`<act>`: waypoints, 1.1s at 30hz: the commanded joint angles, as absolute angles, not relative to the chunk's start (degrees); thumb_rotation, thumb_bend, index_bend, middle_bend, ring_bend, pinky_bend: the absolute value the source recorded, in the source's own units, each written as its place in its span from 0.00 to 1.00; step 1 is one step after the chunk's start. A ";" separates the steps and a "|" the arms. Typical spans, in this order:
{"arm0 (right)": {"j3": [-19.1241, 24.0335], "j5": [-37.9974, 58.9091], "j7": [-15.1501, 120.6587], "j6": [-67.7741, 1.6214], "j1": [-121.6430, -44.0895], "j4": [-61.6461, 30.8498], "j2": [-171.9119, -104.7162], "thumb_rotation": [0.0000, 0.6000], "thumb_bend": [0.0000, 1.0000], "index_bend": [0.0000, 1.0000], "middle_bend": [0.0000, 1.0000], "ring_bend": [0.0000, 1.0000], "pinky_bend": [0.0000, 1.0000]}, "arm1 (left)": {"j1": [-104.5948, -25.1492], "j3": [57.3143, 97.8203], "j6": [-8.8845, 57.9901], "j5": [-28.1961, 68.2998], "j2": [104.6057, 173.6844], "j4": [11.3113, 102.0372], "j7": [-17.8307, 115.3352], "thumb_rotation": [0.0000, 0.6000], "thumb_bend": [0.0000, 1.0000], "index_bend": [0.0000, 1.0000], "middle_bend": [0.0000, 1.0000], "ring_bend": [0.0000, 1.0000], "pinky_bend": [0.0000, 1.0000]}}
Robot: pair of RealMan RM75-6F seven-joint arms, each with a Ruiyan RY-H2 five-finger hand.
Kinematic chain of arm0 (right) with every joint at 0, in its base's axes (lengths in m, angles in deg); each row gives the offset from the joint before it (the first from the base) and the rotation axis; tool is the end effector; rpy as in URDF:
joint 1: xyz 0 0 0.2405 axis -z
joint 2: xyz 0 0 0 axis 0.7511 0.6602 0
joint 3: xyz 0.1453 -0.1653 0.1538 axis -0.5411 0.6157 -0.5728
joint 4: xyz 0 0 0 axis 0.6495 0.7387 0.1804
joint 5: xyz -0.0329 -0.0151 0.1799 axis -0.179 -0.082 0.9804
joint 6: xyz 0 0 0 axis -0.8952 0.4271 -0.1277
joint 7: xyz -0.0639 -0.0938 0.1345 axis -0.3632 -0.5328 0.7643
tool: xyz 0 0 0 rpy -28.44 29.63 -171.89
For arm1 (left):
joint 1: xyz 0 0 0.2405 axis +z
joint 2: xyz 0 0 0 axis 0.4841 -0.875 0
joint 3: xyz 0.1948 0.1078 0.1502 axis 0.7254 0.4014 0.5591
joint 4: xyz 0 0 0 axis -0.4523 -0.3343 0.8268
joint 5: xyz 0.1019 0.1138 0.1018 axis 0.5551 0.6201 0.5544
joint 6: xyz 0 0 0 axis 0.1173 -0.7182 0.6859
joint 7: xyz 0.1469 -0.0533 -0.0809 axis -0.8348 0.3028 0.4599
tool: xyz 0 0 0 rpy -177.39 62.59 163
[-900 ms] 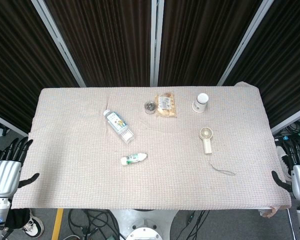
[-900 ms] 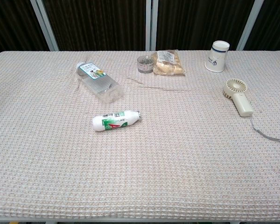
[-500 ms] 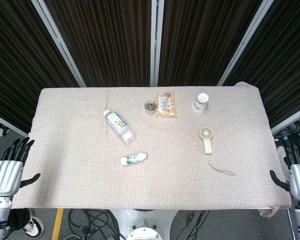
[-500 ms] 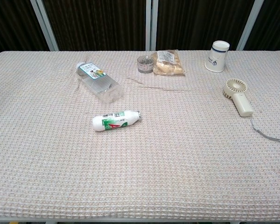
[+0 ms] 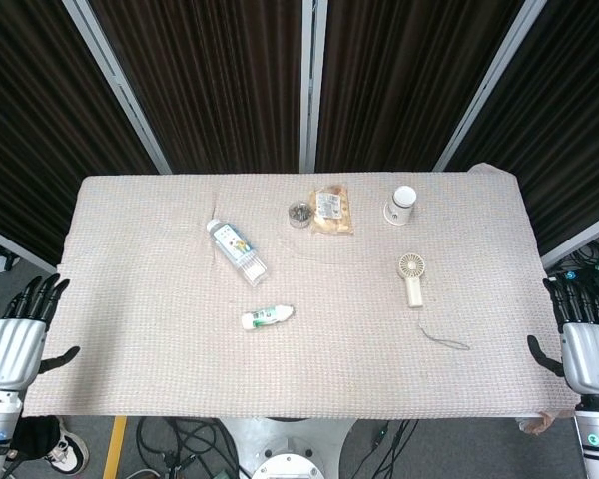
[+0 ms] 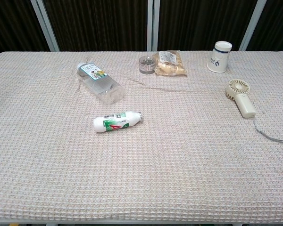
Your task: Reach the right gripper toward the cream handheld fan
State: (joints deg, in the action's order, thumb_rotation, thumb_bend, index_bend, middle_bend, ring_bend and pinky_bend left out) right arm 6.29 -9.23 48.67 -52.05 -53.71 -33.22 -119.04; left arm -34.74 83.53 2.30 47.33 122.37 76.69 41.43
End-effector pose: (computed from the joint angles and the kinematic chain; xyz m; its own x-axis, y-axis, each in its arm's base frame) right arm -0.3177 -0.2238 0.1985 0.4312 0.0218 0.9020 -0.9016 0.0471 0.4299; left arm -0.2975 0.2141 0.1750 0.4802 -0.0236 0.8769 0.8745 -0.0652 -0.4806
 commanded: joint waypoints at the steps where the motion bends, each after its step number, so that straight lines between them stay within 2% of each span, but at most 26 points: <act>1: 4.95 -7.88 47.15 -49.41 -55.95 -33.55 -118.93 1.00 0.25 0.00 0.00 0.00 0.00 | -34.57 83.61 2.05 47.37 122.51 76.65 41.58 1.00 0.02 0.06 0.04 0.00 0.18; 5: 3.45 -6.46 44.44 -46.69 -58.82 -34.28 -120.04 1.00 0.26 0.00 0.00 0.00 0.00 | -34.42 83.50 2.09 46.71 122.94 75.78 42.14 1.00 0.02 0.06 0.04 0.00 0.18; 7: 3.04 -5.86 43.01 -45.48 -60.04 -34.33 -120.87 1.00 0.32 0.00 0.00 0.00 0.00 | -34.45 83.56 2.51 46.35 123.06 75.38 42.46 1.00 0.02 0.06 0.04 0.00 0.18; 9: 2.80 -4.68 40.13 -43.28 -61.67 -34.27 -121.61 1.00 0.48 0.00 0.00 0.00 0.00 | -34.52 83.71 2.85 46.32 123.17 74.99 42.72 1.00 0.02 0.06 0.04 0.00 0.18; 11: 2.78 -2.94 36.80 -40.77 -63.12 -34.62 -121.94 1.00 0.79 0.00 0.00 0.00 0.00 | -34.49 83.79 2.84 46.39 123.25 74.63 43.01 1.00 0.02 0.06 0.04 0.00 0.18; 13: 2.48 -1.32 33.64 -39.05 -64.62 -34.92 -122.74 1.00 0.96 0.00 0.00 0.00 0.04 | -34.46 83.79 2.82 46.32 123.27 74.27 43.39 1.00 0.02 0.06 0.04 0.00 0.18; 14: 2.33 -0.62 32.29 -38.42 -65.35 -34.93 -123.42 1.00 1.00 0.00 0.01 0.03 0.10 | -34.42 83.77 2.79 46.26 123.26 74.10 43.63 1.00 0.02 0.06 0.04 0.00 0.18; 15: 2.19 -0.06 31.50 -38.03 -65.84 -34.87 -123.94 1.00 1.00 0.00 0.04 0.10 0.21 | -34.37 83.79 2.74 46.24 123.25 73.97 43.79 1.00 0.02 0.06 0.04 0.00 0.18; 16: 2.06 0.62 30.88 -37.51 -66.34 -34.76 -124.46 1.00 1.00 0.00 0.11 0.22 0.34 | -34.34 83.80 2.70 46.25 123.26 73.86 43.95 1.00 0.02 0.06 0.04 0.00 0.18; 17: 1.99 1.72 30.09 -36.51 -67.03 -34.61 -125.08 1.00 1.00 0.00 0.17 0.32 0.42 | -34.31 83.83 2.67 46.28 123.29 73.71 44.17 1.00 0.02 0.06 0.04 0.00 0.18; 18: 1.98 2.55 29.41 -35.64 -67.57 -34.48 -125.47 1.00 1.00 0.00 0.28 0.49 0.57 | -34.29 83.87 2.66 46.33 123.32 73.59 44.33 1.00 0.02 0.06 0.04 0.00 0.18; 19: 1.99 3.37 28.59 -34.90 -68.10 -34.27 -125.87 1.00 1.00 0.00 0.36 0.62 0.68 | -34.29 83.91 2.68 46.35 123.37 73.48 44.44 1.00 0.02 0.06 0.04 0.00 0.18; 20: 2.02 4.86 27.42 -33.66 -68.82 -34.09 -126.31 1.00 1.00 0.00 0.44 0.71 0.78 | -34.31 83.92 2.74 46.35 123.43 73.37 44.55 1.00 0.02 0.06 0.04 0.00 0.18; 21: 2.00 6.17 26.86 -32.50 -69.38 -34.15 -126.58 1.00 1.00 0.00 0.50 0.75 0.82 | -34.30 83.94 2.76 46.33 123.45 73.30 44.63 1.00 0.02 0.06 0.04 0.00 0.18; 22: 1.95 7.07 26.71 -31.65 -69.88 -34.15 -126.93 1.00 1.00 0.00 0.62 0.80 0.86 | -34.39 83.88 2.81 46.35 123.49 73.29 44.66 1.00 0.02 0.06 0.04 0.00 0.18; 23: 1.92 7.65 26.72 -31.03 -70.43 -33.86 -127.51 1.00 1.00 0.00 0.73 0.82 0.87 | -34.45 83.80 2.89 46.23 123.52 73.28 44.63 1.00 0.02 0.06 0.04 0.00 0.18; 25: 1.95 7.92 26.78 -30.71 -71.07 -33.08 -128.42 1.00 1.00 0.00 0.87 0.85 0.87 | -34.41 83.76 2.87 46.10 123.52 73.17 44.77 1.00 0.02 0.06 0.04 0.00 0.18; 27: 2.05 8.20 27.21 -30.20 -71.71 -32.20 -129.43 1.00 1.00 0.00 0.96 0.88 0.87 | -34.39 83.77 2.94 46.00 123.54 72.92 45.05 1.00 0.02 0.06 0.04 0.00 0.18; 33: 2.89 11.84 26.36 -26.24 -73.83 -31.55 -130.27 1.00 1.00 0.00 1.00 0.91 0.87 | -34.52 83.81 3.42 45.75 123.70 72.39 45.40 1.00 0.02 0.06 0.04 0.00 0.18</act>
